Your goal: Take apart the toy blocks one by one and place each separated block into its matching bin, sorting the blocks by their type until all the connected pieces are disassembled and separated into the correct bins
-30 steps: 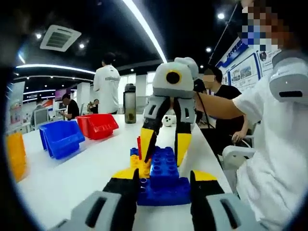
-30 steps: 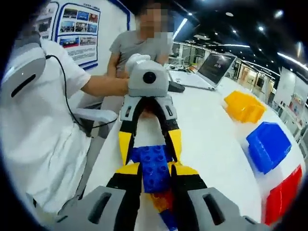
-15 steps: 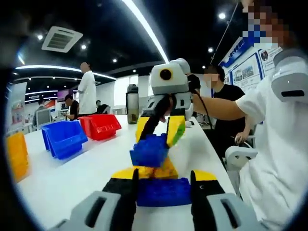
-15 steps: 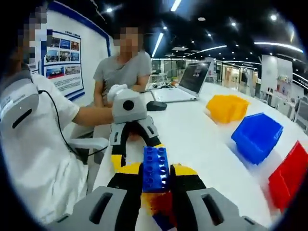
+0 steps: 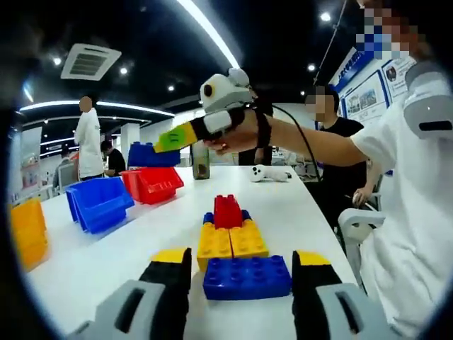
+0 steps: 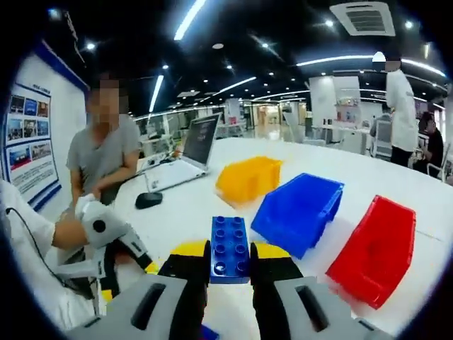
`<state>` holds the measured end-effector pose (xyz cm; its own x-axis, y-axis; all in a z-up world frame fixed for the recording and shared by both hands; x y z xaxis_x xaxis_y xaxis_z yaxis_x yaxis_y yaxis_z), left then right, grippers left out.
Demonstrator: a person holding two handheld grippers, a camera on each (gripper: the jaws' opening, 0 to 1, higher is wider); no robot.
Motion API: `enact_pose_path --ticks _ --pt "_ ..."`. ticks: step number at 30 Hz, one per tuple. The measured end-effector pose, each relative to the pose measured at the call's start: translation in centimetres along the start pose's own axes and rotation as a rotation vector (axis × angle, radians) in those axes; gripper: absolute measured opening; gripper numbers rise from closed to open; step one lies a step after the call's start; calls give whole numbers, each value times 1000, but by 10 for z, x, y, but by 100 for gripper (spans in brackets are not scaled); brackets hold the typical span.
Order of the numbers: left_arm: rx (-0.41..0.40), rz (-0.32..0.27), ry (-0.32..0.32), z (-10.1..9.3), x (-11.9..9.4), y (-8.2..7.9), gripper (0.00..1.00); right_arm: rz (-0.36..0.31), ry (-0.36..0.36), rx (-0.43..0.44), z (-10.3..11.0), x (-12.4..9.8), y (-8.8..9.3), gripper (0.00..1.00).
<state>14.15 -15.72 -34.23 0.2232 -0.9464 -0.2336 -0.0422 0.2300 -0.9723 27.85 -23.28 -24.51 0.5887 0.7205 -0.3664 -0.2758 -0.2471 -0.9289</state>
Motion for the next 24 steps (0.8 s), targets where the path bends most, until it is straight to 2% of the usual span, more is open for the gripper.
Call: enact_pose_path --ticks 4,8,11,16,20,24 --pt "12 -17 -20 0 -2 -2 57 -24 106 36 -18 18 -22 24" --pt "21 -8 -37 1 -3 0 59 -36 159 34 -29 43 -40 24" --pt "14 -7 -40 2 -4 0 60 -26 203 49 -42 63 -46 24" --pt "0 -1 -49 2 -6 2 63 9 265 93 -62 90 -41 24" --pt "3 4 -50 0 -6 3 63 29 310 109 -75 100 -29 24" --pt "6 6 -47 -4 -4 3 63 33 316 109 -78 99 -21 24"
Point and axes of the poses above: the point that each gripper's makers call its tool centre point, and the gripper's own axes: x roughly forward along the fingers, z roughly to its left, y roughly out of its underside, the point moved 3 cm from there along -x, roughly backward along the fingers, and after that the axes turned 4 degrees about y, right-handed, at the moved point
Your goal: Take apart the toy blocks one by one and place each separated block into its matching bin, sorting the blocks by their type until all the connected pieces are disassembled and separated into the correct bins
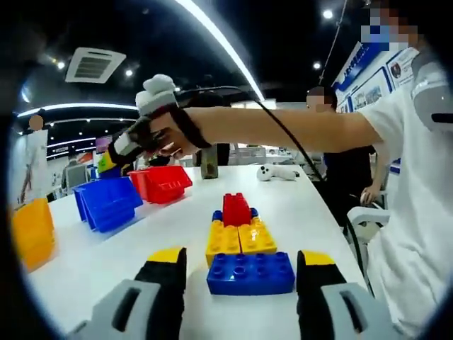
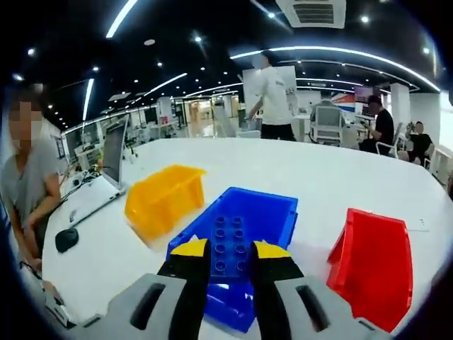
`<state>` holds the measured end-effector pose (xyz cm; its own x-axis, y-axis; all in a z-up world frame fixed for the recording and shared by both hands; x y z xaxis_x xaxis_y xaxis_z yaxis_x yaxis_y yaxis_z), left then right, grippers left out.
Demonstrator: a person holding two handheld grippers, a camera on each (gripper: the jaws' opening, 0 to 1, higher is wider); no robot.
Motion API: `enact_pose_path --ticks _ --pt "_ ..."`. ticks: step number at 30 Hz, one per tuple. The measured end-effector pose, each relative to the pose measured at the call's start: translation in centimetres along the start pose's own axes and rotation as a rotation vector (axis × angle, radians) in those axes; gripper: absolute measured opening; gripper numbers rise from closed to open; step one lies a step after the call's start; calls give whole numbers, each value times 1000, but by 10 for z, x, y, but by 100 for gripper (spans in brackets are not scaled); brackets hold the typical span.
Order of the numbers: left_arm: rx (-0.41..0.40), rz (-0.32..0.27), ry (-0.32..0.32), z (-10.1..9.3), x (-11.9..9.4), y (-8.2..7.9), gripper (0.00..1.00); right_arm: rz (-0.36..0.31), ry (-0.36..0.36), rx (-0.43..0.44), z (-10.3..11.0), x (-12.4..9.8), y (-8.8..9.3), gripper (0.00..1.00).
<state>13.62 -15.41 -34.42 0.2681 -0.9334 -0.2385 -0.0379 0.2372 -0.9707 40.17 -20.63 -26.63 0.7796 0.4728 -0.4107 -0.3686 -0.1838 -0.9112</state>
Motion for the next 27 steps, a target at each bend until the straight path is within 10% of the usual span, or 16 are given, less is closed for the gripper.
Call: enact_pose_path --ticks 5,17,27 --pt "2 7 0 2 0 2 63 -79 -43 -48 3 -5 -8 56" --pt "1 21 -4 -1 3 3 63 -254 -145 -13 6 -76 -35 47" --pt "-4 36 4 -1 4 5 62 -384 -232 -34 20 -178 -11 47"
Point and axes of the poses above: the point that each gripper's makers call its tool centre point, and the gripper's own axes: x roughly forward along the fingers, z roughly to its left, y roughly out of its underside, the point moved 3 cm from there along -x, roughly backward along the fingers, and after that the axes turned 4 degrees about y, right-handed, at the moved point
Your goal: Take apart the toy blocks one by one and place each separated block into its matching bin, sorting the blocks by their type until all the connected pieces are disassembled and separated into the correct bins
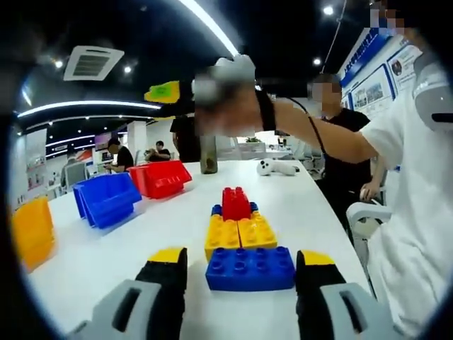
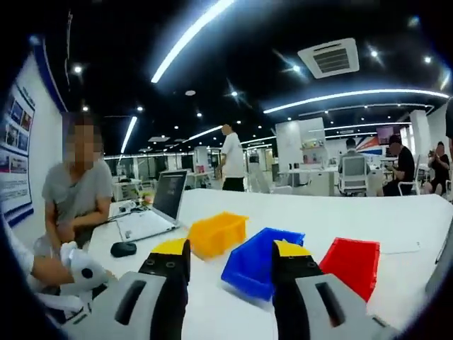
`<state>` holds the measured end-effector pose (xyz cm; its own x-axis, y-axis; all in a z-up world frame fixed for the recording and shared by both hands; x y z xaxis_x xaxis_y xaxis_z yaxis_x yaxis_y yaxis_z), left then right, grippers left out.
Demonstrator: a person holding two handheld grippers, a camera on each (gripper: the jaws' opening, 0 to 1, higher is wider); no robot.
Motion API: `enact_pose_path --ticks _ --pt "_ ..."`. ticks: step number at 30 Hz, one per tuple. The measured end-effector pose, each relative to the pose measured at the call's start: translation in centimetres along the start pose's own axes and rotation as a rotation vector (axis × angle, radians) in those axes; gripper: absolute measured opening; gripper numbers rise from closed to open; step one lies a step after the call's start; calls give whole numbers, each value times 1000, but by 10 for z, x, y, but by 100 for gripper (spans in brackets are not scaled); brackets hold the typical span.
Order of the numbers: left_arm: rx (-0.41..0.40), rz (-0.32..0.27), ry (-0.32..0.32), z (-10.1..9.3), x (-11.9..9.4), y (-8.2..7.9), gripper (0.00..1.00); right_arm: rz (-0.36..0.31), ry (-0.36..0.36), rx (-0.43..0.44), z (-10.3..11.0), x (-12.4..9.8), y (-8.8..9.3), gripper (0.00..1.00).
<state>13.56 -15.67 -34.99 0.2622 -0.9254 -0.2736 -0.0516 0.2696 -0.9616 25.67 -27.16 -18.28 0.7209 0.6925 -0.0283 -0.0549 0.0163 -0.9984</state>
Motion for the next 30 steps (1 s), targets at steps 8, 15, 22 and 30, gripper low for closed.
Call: enact_pose_path --ticks 8,15,22,30 --pt "-6 3 4 -2 -1 0 61 7 -44 -87 30 -57 29 49" --pt "4 14 3 -9 0 1 59 11 -20 -87 37 -87 63 51" --pt "-14 26 12 -14 2 1 50 20 9 -28 34 -107 82 50" --pt "-58 -3 2 -17 2 -7 49 10 10 -15 35 -110 82 49"
Point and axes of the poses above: the point that each gripper's makers call its tool centre point, and the gripper's own axes: x roughly forward along the fingers, z roughly to its left, y roughly out of its underside, the point moved 3 cm from there along -x, roughly backward along the fingers, and after that the axes turned 4 degrees about y, right-handed, at the moved point
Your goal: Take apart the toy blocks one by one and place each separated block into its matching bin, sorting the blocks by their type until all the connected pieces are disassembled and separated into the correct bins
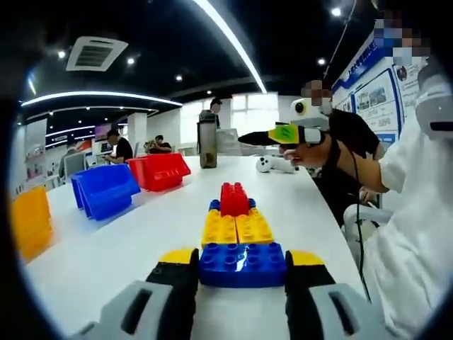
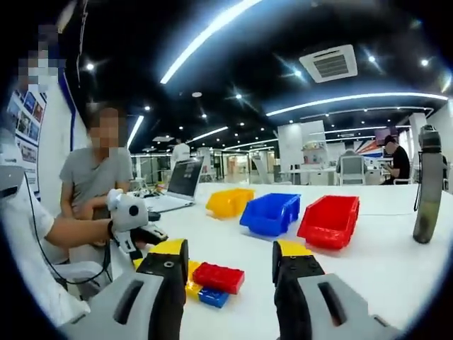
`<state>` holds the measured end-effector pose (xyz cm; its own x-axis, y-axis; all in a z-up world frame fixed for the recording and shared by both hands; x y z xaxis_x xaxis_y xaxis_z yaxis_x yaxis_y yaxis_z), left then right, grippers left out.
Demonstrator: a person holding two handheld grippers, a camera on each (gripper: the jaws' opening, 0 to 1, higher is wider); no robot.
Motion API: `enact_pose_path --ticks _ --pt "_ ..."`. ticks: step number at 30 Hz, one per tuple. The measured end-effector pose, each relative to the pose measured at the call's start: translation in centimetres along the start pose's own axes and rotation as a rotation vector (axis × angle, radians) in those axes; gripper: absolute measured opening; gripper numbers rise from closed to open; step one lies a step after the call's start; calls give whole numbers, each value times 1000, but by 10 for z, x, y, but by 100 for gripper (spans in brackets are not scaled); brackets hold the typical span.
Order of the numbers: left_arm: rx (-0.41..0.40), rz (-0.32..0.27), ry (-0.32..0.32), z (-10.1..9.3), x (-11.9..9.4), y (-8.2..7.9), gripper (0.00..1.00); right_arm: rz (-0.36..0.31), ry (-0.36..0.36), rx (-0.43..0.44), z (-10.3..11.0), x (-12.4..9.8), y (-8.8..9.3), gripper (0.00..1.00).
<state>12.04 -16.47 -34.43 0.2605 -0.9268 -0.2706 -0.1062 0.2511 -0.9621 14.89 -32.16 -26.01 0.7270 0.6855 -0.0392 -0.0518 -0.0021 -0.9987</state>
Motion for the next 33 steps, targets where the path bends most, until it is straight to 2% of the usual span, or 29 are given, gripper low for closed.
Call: enact_pose_path --ticks 3,9,13,18,22,25,28,32,33 --pt "-14 -19 -3 10 -6 -1 49 5 -5 3 1 0 3 48" --pt "-55 -57 -15 18 -10 -7 49 3 -2 11 0 0 4 48" --pt "-62 -95 -52 31 -17 -16 49 5 1 10 -1 -1 5 47" --pt "-59 -144 -80 48 -19 -44 49 6 3 13 -1 -2 8 46" --pt "-28 -162 -143 80 -15 -72 49 12 5 11 0 -4 10 46" --pt "-22 -187 -216 110 -13 -94 49 15 9 10 -1 -6 12 46" --pt "9 -164 -309 139 -8 -110 49 22 22 2 -6 -8 15 46" --pt "3 -156 -388 172 1 -125 49 23 29 11 -9 -8 16 45" --pt "-2 -149 -419 186 5 -127 49 22 28 10 -8 -8 16 45"
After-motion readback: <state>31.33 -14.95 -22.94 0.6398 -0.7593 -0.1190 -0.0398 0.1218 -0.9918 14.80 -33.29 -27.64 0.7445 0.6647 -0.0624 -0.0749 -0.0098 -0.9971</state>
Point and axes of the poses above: the point that each gripper's makers call its tool centre point, and the gripper's own axes: x roughly forward along the fingers, z roughly to its left, y roughly out of its underside, the point moved 3 cm from there along -x, roughly backward along the fingers, and after that the axes turned 4 degrees about y, right-handed, at the moved point
